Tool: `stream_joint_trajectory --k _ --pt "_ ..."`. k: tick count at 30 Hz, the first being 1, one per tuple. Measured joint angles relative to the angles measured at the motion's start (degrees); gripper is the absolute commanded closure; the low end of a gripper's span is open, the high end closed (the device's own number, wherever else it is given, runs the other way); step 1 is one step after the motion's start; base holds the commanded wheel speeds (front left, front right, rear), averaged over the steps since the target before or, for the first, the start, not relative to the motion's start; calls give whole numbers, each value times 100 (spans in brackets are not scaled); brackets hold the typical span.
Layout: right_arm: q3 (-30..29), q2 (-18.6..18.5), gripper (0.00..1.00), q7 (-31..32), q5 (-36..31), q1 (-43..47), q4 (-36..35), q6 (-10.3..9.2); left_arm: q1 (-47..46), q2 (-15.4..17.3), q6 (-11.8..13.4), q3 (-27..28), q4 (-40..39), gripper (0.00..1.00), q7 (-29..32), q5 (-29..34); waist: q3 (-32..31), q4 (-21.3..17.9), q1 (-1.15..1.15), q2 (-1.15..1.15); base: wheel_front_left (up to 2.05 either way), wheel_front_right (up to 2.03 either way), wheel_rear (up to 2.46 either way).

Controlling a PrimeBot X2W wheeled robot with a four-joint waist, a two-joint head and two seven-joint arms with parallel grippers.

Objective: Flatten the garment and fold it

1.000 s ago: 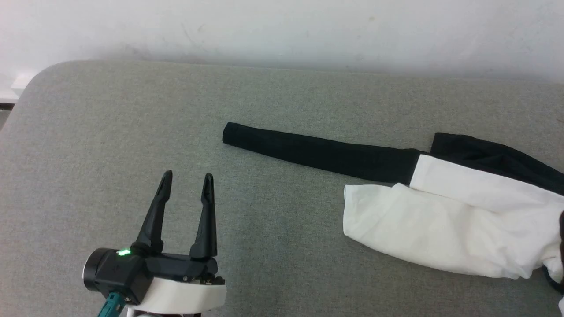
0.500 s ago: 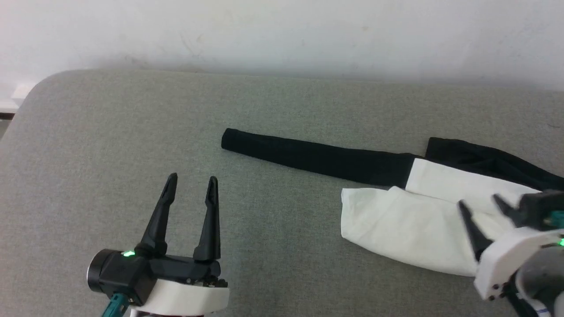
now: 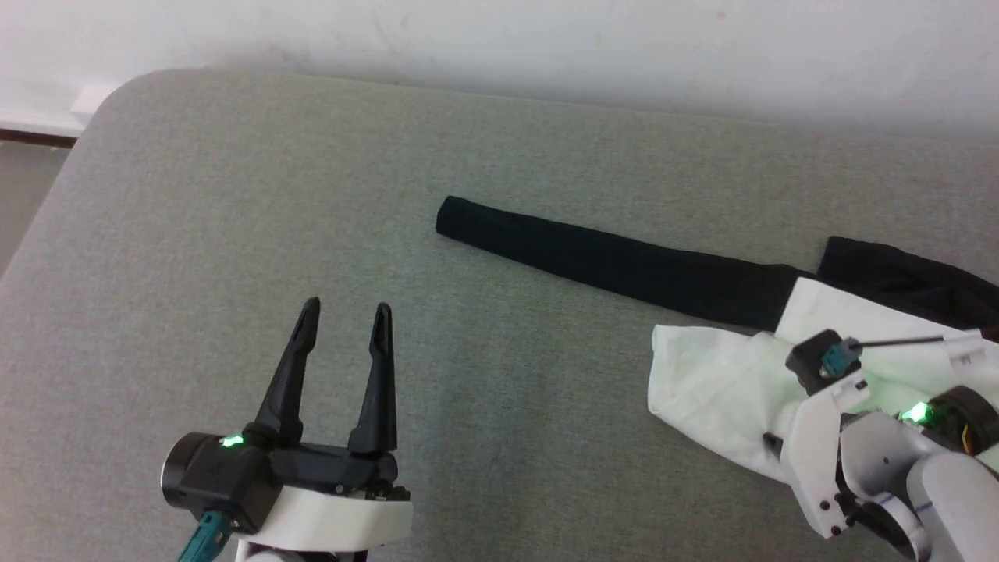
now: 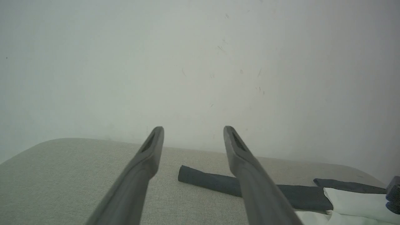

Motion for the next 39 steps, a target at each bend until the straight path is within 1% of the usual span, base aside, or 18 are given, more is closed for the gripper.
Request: stream_joint_trajectory --k 1,4,6,10,12,14,16,19,23,24,25,27,28,30,31,35,39 --pt "38 -11 100 134 79 -79 45 -1 -18 0 18 4 0 0 0 0 20 39 -1 0 0 0 0" --pt "198 -107 100 393 221 -292 80 0 -27 0 21 18 8 0 0 -1 62 134 0 0 0 0 0" --pt "212 -151 100 387 296 -353 88 0 -27 0 31 24 30 0 0 -10 55 169 0 0 0 0 0" --pt "137 -105 100 45 444 -405 4 0 -25 0 64 25 51 0 0 -44 -49 178 0 0 0 0 0" --pt "80 58 100 -170 549 -563 -179 0 -24 0 65 22 57 0 0 -43 -121 170 -1 0 0 0 0" --pt "189 219 100 -319 642 -865 -435 0 -23 0 65 22 60 0 0 -43 -193 162 0 0 0 0 0" --pt "382 423 100 -437 749 -1233 -675 0 -23 -1 65 23 59 0 0 -42 -258 157 -1 0 0 0 0" --pt "879 832 100 -664 955 -1746 -922 0 -23 0 70 76 45 0 0 -38 -315 161 -1 0 0 0 0" --pt "1686 1562 100 -845 1492 -1949 -905 0 -16 0 83 145 32 0 0 -21 -311 222 -1 0 0 0 0" --pt "1851 1688 100 -843 1637 -1942 -835 0 -16 0 104 155 30 0 0 -21 -300 247 -1 0 0 0 0" --pt "1994 1773 100 -842 1759 -1932 -754 1 -16 0 115 158 26 0 0 -23 -287 275 -1 0 0 0 0" --pt "2258 1789 100 -847 1824 -1920 -547 1 -15 0 116 149 26 0 0 -32 -258 334 -1 0 0 0 0" --pt "2385 1741 95 -854 1826 -1905 -408 0 -14 0 116 143 26 0 0 -43 -243 367 -1 0 0 0 0" --pt "2526 1646 55 -882 1897 -1808 -85 1 -7 0 120 141 31 0 0 -46 -213 424 0 0 0 0 0" --pt "2619 1578 0 -882 1907 -1756 63 1 -7 0 121 141 33 0 0 -52 -201 448 0 0 0 0 0" --pt "2806 1330 0 -1046 1933 -1637 410 0 -6 0 171 124 45 0 0 -60 -188 491 0 0 0 0 0" --pt "2486 1338 0 -1499 2045 -1637 374 0 26 0 174 115 57 0 0 -59 -250 422 -1 0 0 0 0"
